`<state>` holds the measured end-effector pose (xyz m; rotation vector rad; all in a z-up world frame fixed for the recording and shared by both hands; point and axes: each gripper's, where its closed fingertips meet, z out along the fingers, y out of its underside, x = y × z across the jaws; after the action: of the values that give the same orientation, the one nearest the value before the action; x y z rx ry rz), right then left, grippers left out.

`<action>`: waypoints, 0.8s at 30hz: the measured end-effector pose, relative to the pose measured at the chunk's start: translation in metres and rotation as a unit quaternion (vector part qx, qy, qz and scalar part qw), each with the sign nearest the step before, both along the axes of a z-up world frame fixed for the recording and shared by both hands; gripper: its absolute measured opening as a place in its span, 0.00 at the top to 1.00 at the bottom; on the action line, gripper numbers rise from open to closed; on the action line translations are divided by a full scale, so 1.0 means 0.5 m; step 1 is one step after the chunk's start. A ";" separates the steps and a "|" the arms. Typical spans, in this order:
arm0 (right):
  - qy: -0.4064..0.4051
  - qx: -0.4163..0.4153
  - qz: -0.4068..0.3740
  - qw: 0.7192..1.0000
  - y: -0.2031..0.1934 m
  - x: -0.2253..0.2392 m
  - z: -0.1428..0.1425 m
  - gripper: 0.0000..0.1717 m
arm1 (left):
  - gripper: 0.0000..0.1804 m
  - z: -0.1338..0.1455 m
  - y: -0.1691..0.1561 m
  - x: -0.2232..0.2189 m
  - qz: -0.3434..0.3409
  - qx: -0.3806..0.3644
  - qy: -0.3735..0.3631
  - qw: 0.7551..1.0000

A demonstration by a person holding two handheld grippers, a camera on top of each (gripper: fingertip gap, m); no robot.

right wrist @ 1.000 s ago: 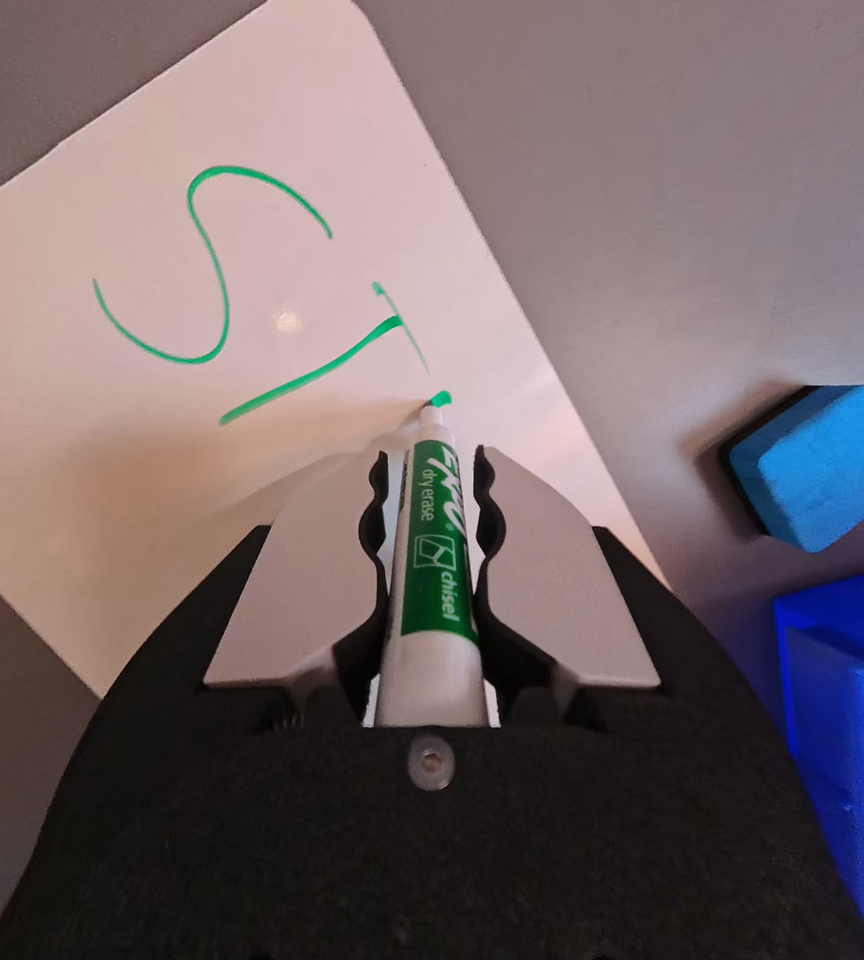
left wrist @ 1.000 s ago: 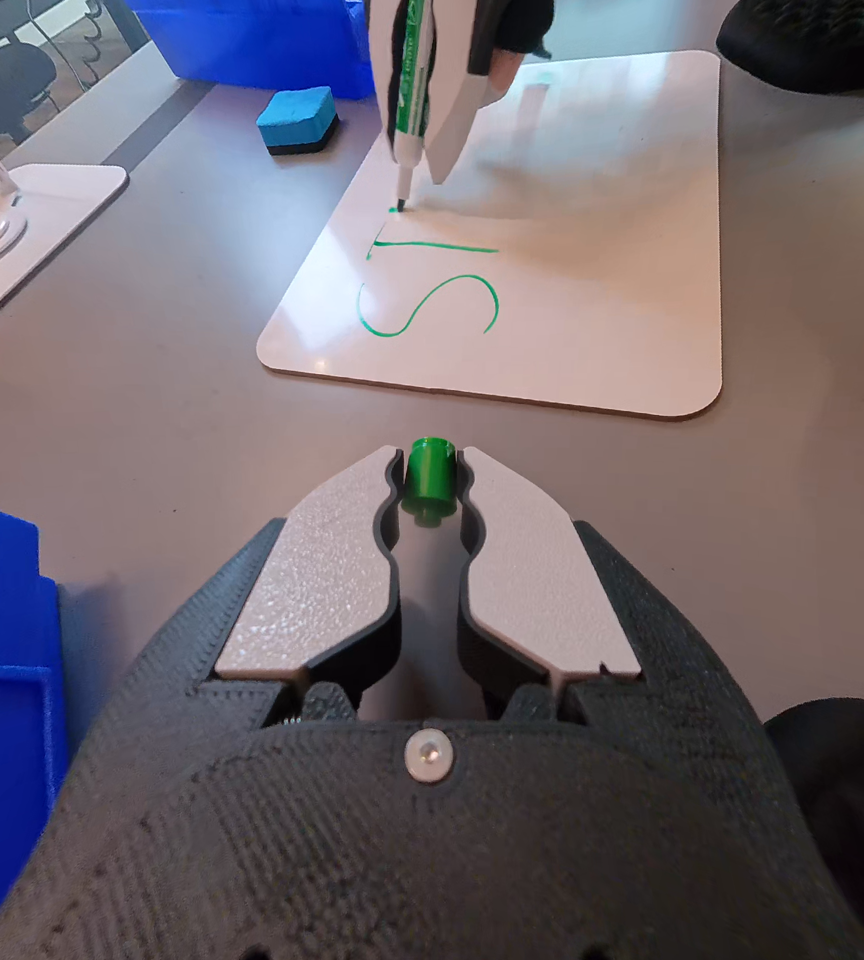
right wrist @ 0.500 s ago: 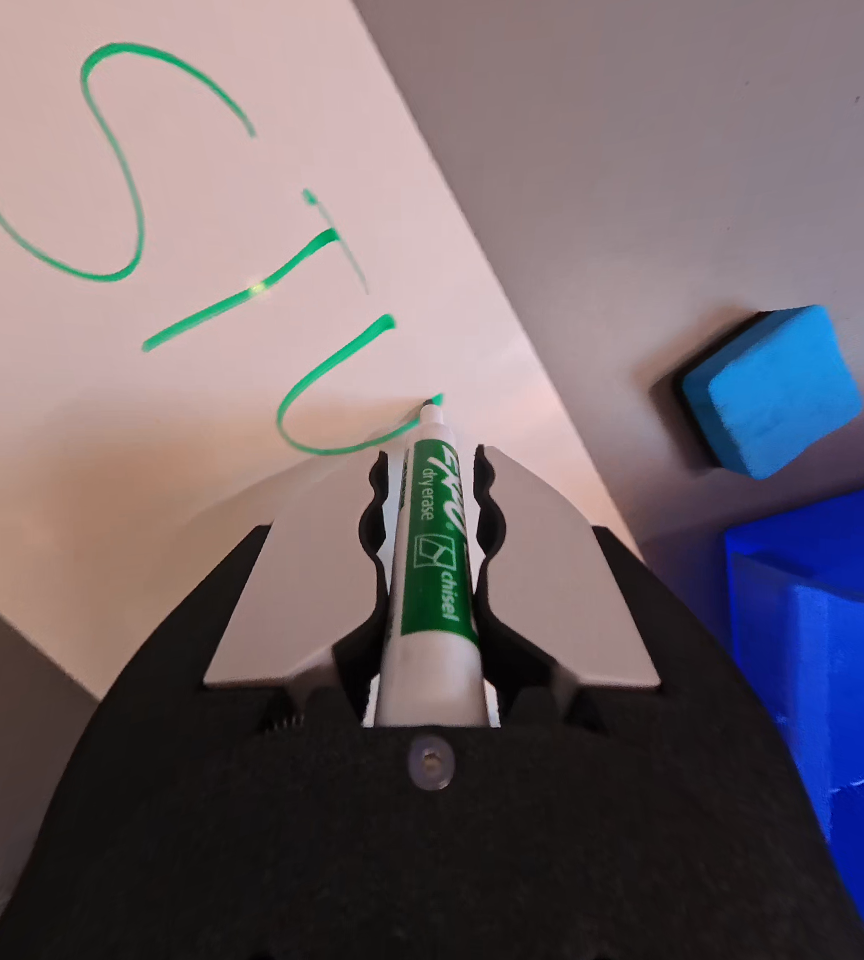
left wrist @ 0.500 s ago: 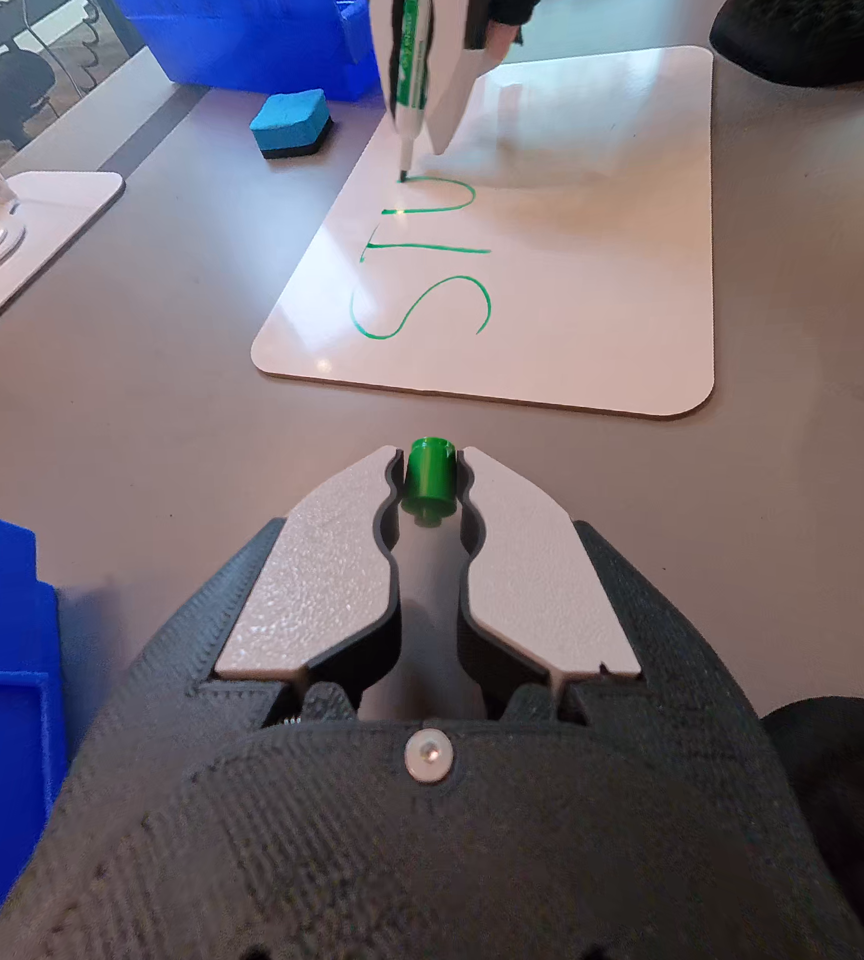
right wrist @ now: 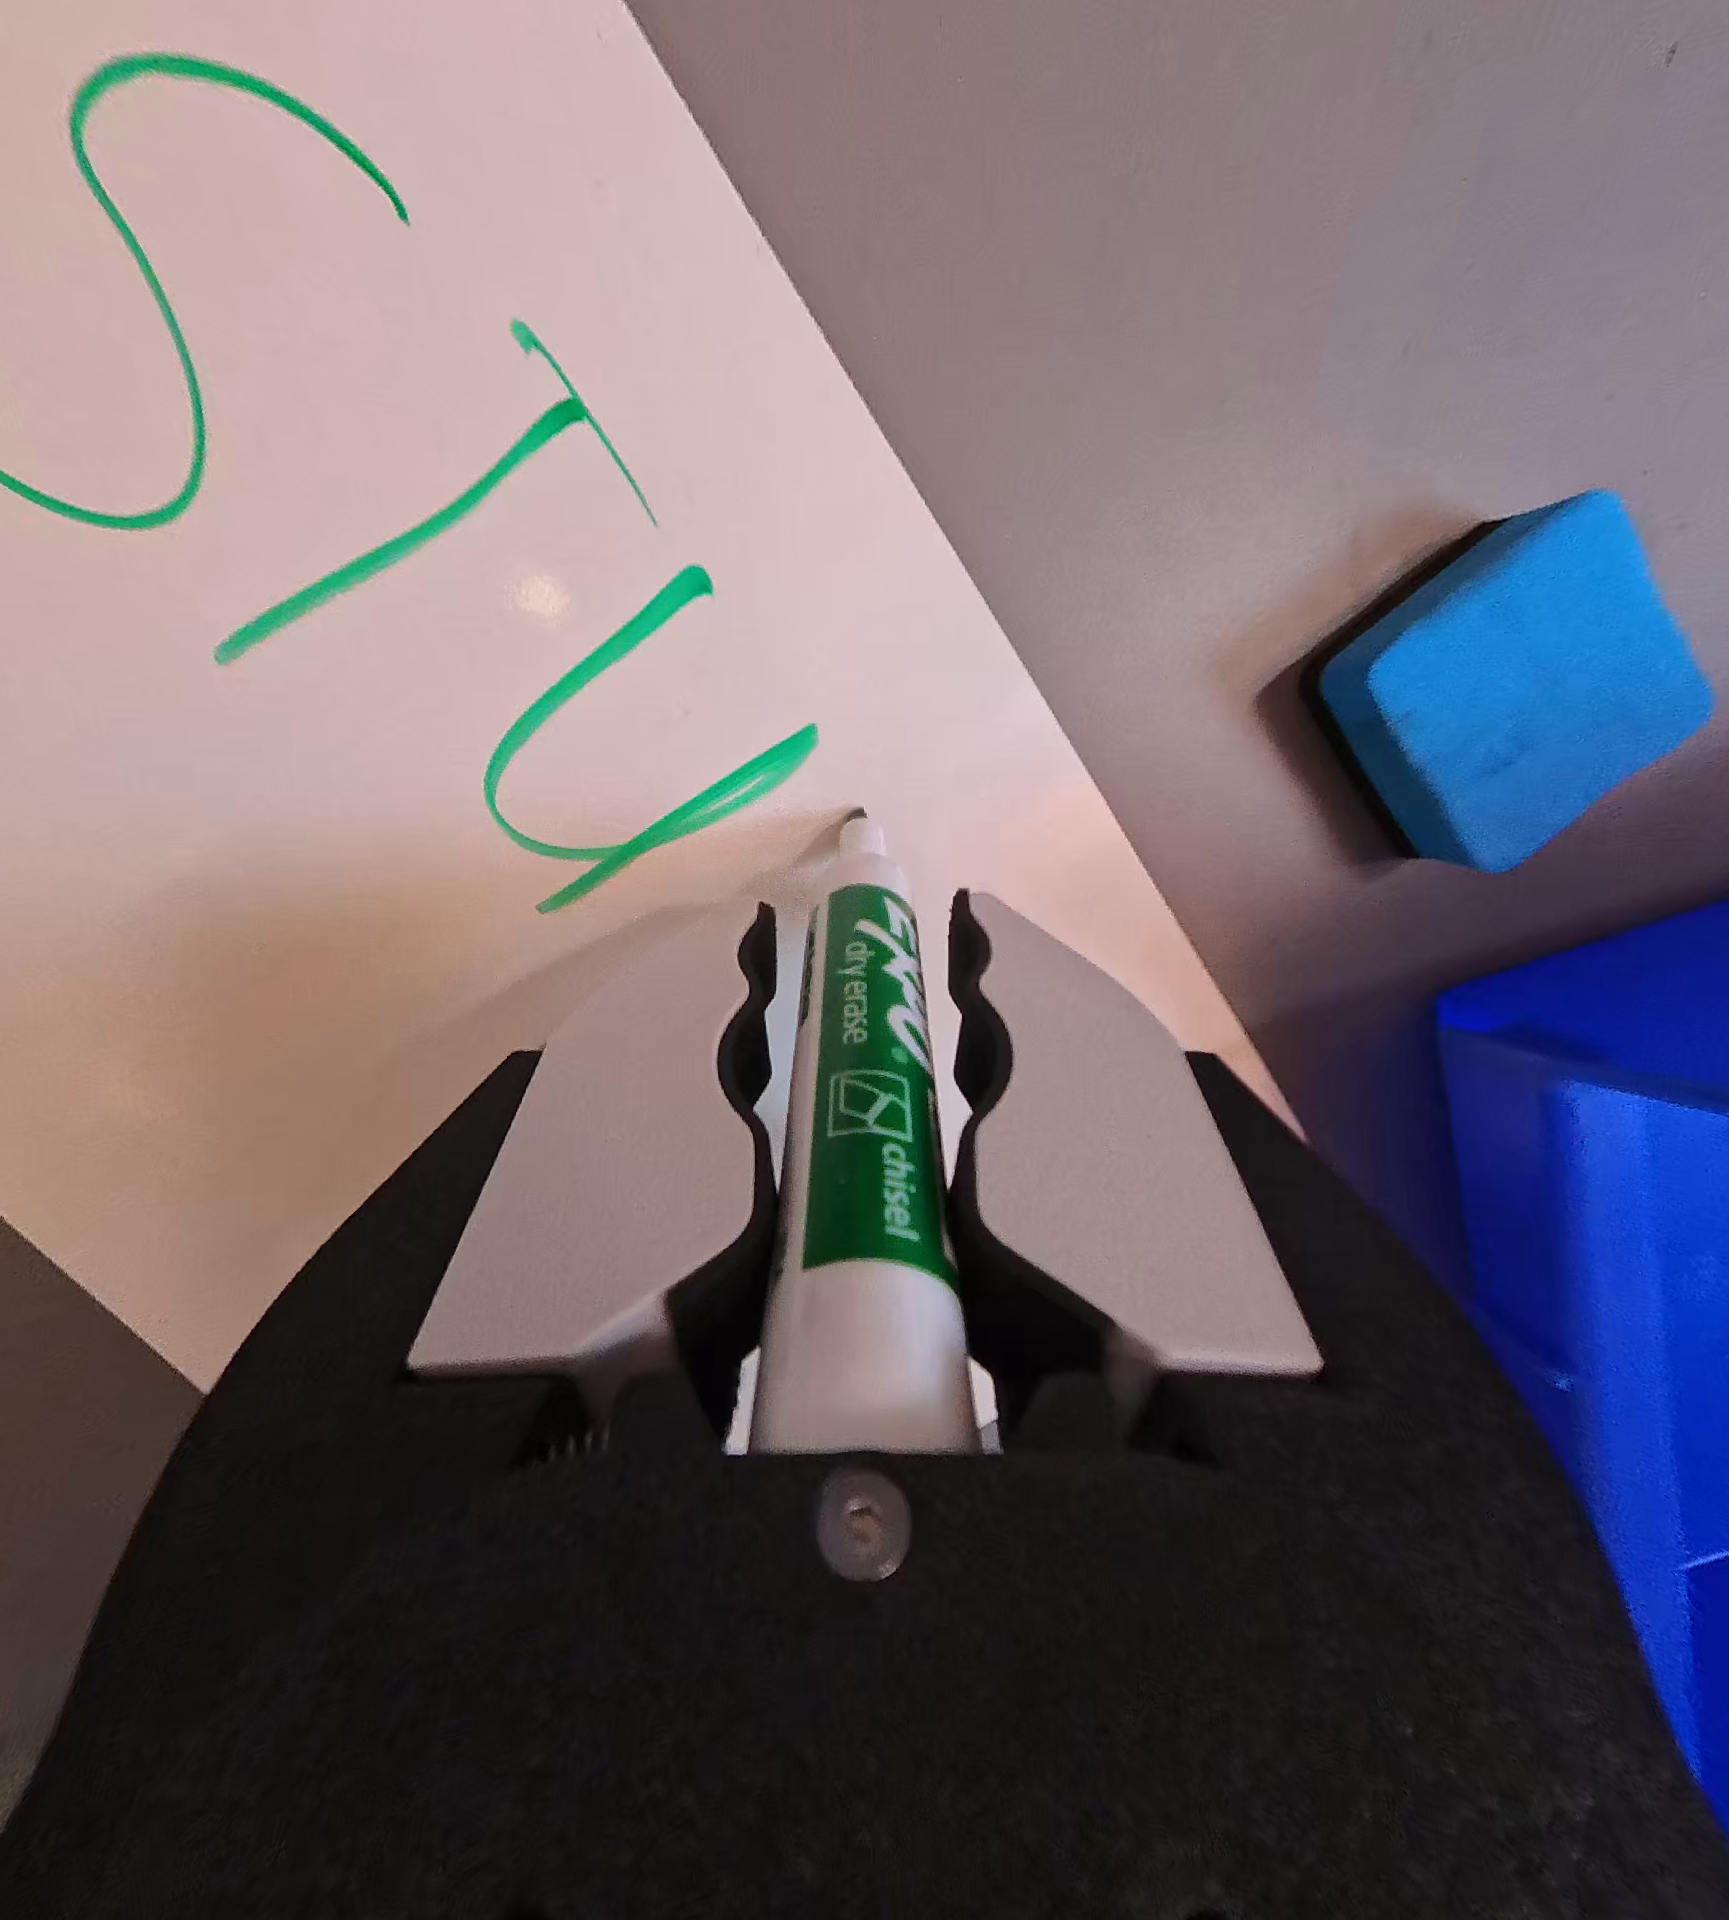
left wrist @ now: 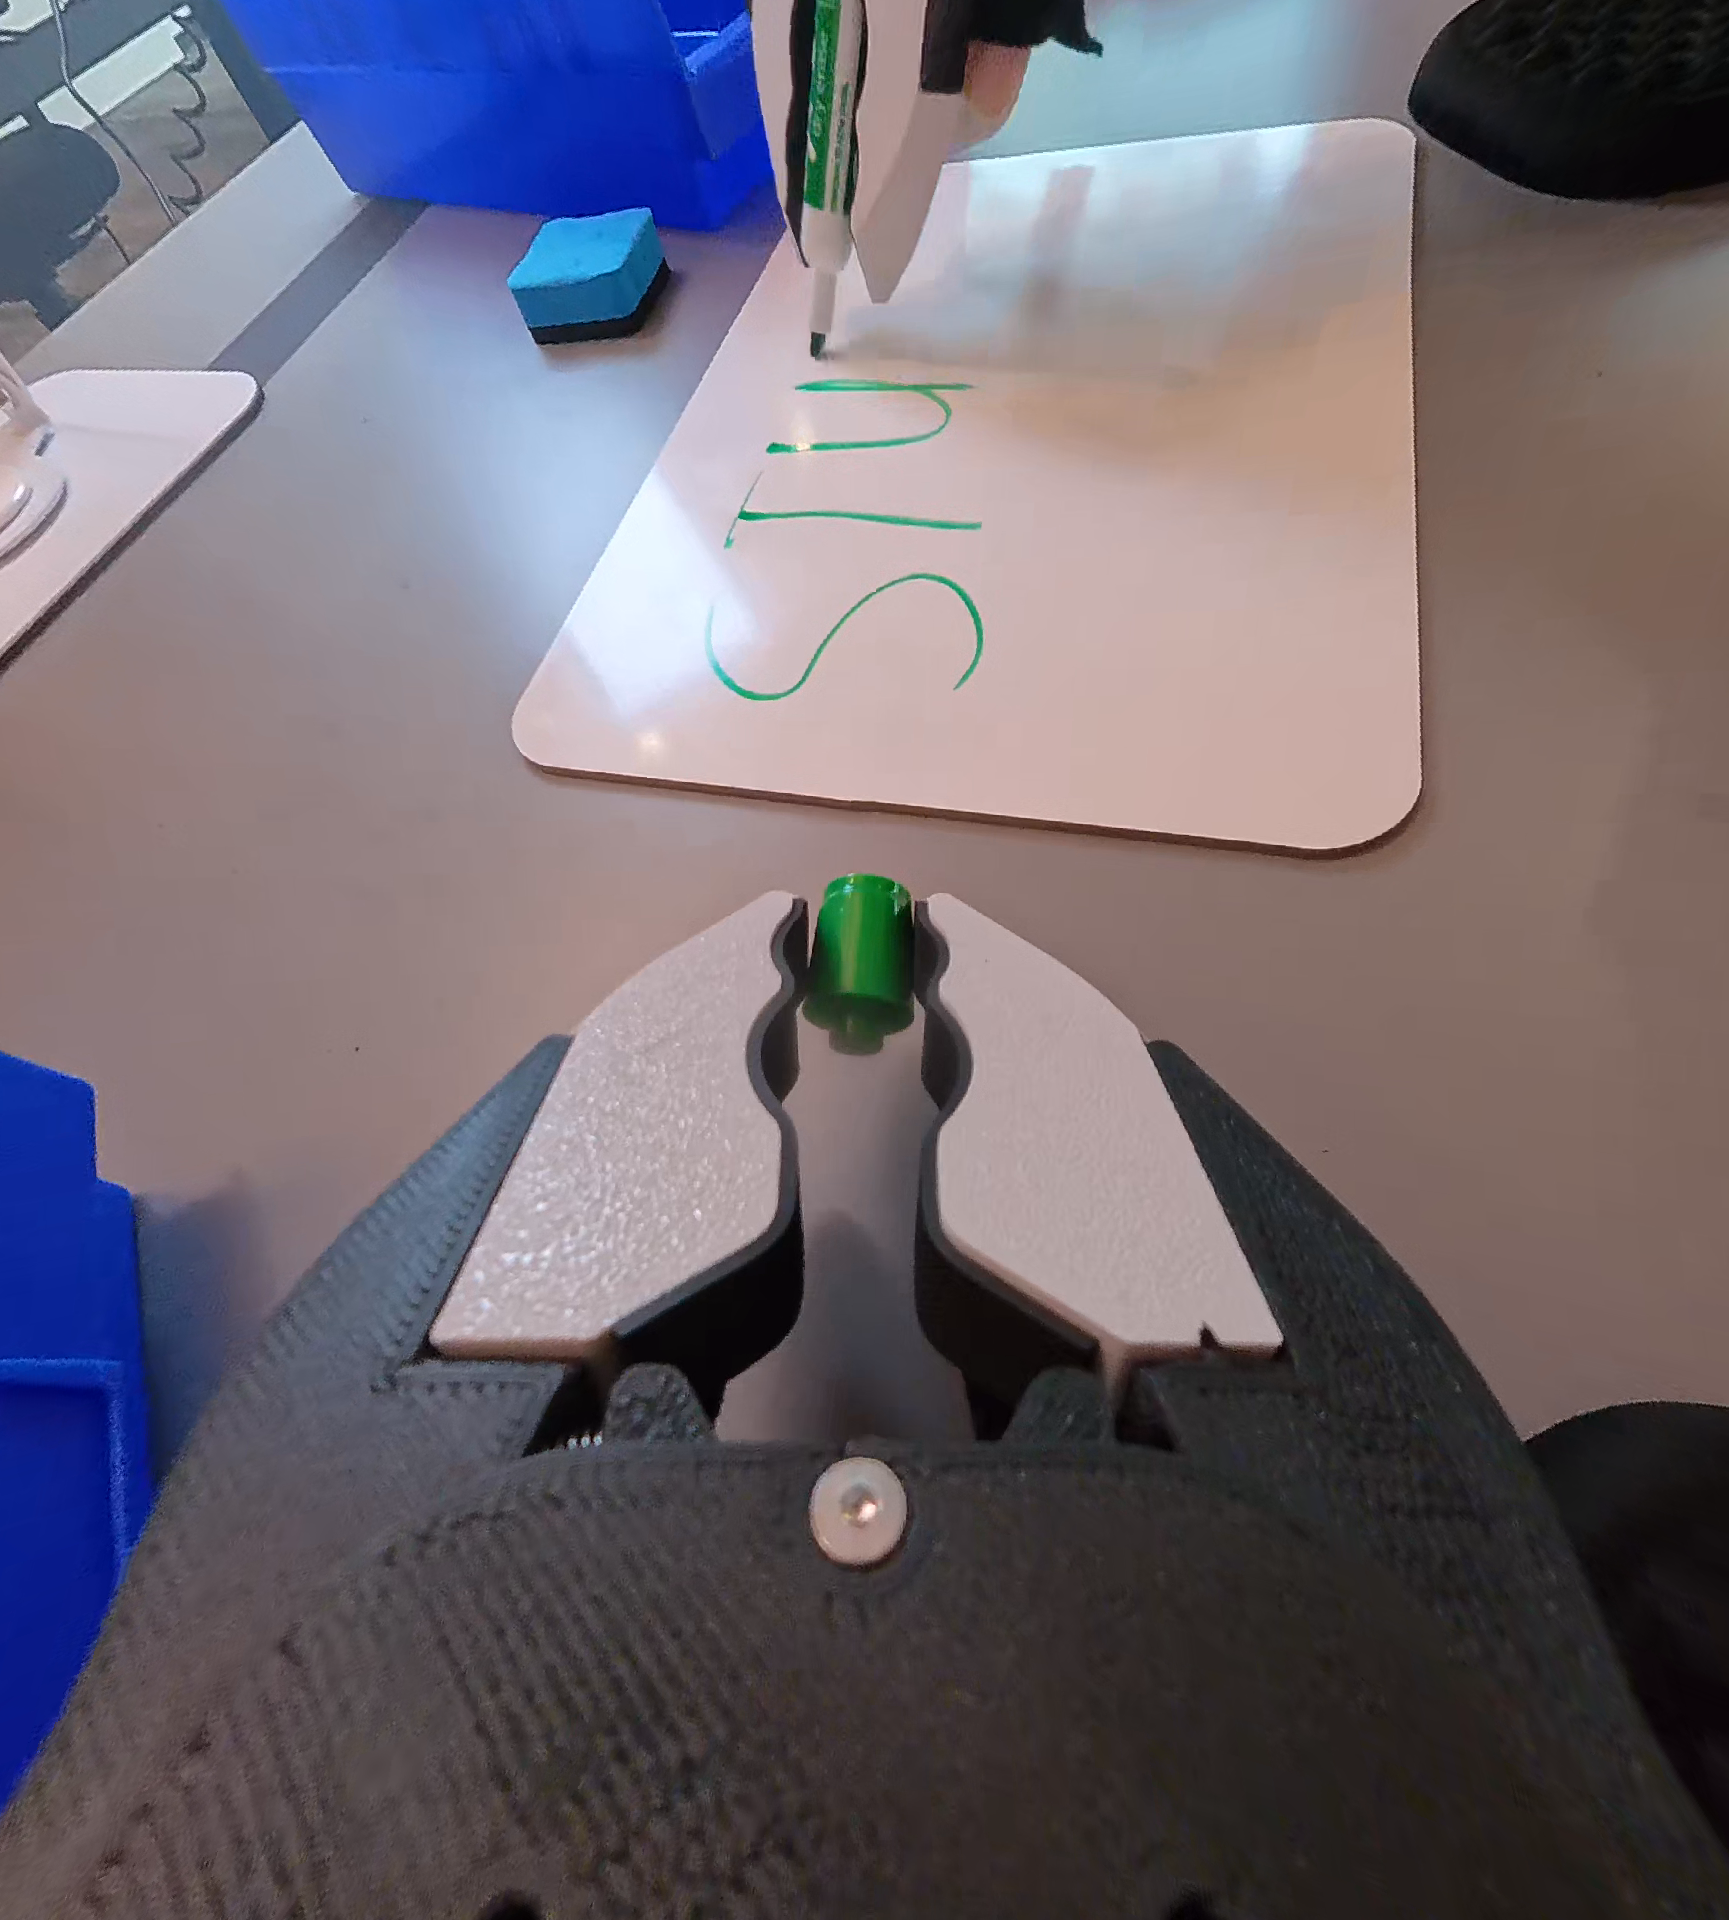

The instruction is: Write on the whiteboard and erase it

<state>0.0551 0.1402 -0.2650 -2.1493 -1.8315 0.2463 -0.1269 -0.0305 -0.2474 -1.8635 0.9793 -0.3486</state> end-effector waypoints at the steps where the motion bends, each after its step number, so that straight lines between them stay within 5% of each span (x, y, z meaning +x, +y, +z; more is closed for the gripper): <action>1: 0.003 -0.003 0.000 1.000 -0.004 0.001 -0.002 0.80 | 0.89 -0.001 0.000 0.000 0.000 -0.002 0.000 1.000; 9: -0.038 -0.029 0.031 0.998 -0.101 0.057 0.001 0.80 | 0.90 -0.005 -0.001 0.003 -0.004 -0.005 0.002 1.000; 14: -0.028 -0.001 0.000 1.000 -0.004 0.038 0.000 0.80 | 0.90 -0.009 -0.006 0.007 -0.009 -0.007 0.004 1.000; 24: -0.018 -0.009 -0.022 1.000 0.020 0.065 0.009 0.80 | 0.90 -0.014 -0.016 0.021 -0.026 -0.014 0.007 1.000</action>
<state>0.0875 0.1503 -0.2604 -2.2165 -1.8058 0.2170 -0.1166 -0.0384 -0.2545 -1.8706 1.0391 -0.3822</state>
